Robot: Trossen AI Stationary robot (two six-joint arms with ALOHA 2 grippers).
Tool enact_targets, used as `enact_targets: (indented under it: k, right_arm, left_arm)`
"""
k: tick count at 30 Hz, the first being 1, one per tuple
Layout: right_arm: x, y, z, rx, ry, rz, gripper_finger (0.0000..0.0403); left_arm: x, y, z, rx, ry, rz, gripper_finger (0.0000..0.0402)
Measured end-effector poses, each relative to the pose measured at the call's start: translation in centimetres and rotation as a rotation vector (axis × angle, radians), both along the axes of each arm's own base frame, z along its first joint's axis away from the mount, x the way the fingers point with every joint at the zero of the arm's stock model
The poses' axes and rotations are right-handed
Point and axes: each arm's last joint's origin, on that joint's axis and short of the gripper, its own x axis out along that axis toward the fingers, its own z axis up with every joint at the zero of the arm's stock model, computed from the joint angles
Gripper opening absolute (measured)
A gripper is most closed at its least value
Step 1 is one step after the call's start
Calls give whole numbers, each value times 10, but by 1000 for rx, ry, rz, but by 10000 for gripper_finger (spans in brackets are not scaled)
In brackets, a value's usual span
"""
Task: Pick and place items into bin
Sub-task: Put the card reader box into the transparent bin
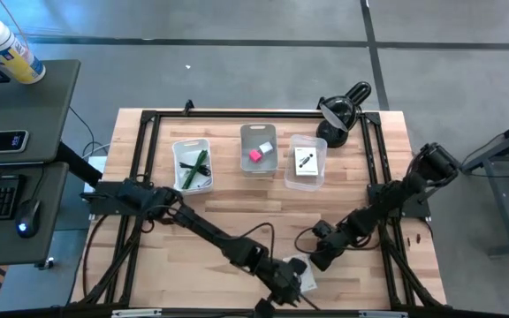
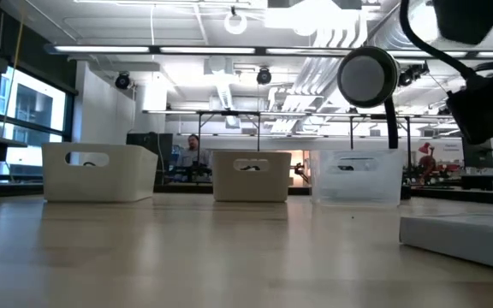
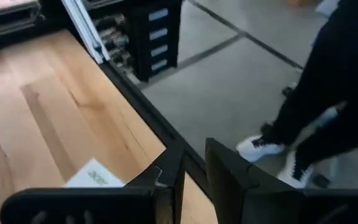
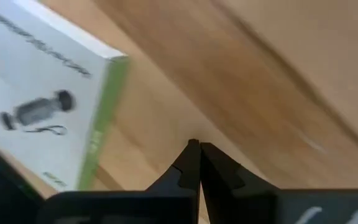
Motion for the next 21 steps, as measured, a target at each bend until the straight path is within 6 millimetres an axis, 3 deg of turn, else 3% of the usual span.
enact_targets:
  k: [9,21]
  right_arm:
    - [-6,-7,7,-60,3,-17,1]
    - [-7,-7,7,-71,4,-18,2]
  left_arm:
    - [2,-9,-33,52,16,61,51]
    - [2,-5,-55,75,99,108,46]
